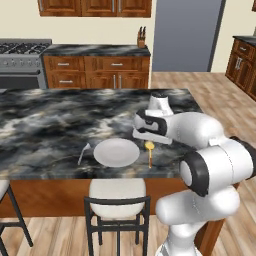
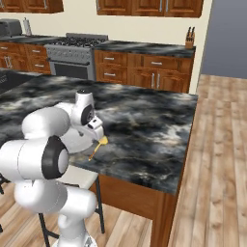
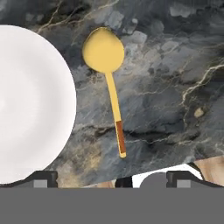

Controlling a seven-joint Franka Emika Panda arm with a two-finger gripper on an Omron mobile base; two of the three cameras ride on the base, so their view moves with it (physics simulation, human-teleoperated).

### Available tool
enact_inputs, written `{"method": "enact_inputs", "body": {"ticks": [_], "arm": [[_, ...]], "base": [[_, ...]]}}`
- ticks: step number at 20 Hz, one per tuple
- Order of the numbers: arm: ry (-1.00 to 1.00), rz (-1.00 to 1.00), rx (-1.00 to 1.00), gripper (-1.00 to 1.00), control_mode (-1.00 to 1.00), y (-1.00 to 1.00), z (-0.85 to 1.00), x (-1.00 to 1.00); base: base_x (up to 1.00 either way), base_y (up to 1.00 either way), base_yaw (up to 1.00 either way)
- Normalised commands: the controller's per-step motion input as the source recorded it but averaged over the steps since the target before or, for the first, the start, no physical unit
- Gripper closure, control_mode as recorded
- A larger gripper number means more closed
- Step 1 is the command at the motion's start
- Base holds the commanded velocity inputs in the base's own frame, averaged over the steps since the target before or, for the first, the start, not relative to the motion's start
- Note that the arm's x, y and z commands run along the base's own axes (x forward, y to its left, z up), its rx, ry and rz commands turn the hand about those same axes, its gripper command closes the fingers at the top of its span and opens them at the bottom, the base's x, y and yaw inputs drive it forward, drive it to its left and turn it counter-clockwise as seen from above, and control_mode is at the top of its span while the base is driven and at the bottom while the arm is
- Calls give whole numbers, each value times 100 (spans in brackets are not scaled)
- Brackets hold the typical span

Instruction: Take the fork and place it on the left side of the plate. Then take the spoon and place it on the right side of the plate. Make sure they're directly next to the plate.

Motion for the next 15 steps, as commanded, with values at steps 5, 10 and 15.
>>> {"method": "enact_inputs", "body": {"ticks": [5, 10, 15], "arm": [[0, -8, 0, -100, -100, 2, 92, -22], [-1, -4, 0, -100, -100, 0, 65, -58], [-17, 6, 0, -100, -100, 0, 49, -56]], "base": [[0, 0, 0], [0, 0, 0], [0, 0, 0]]}}
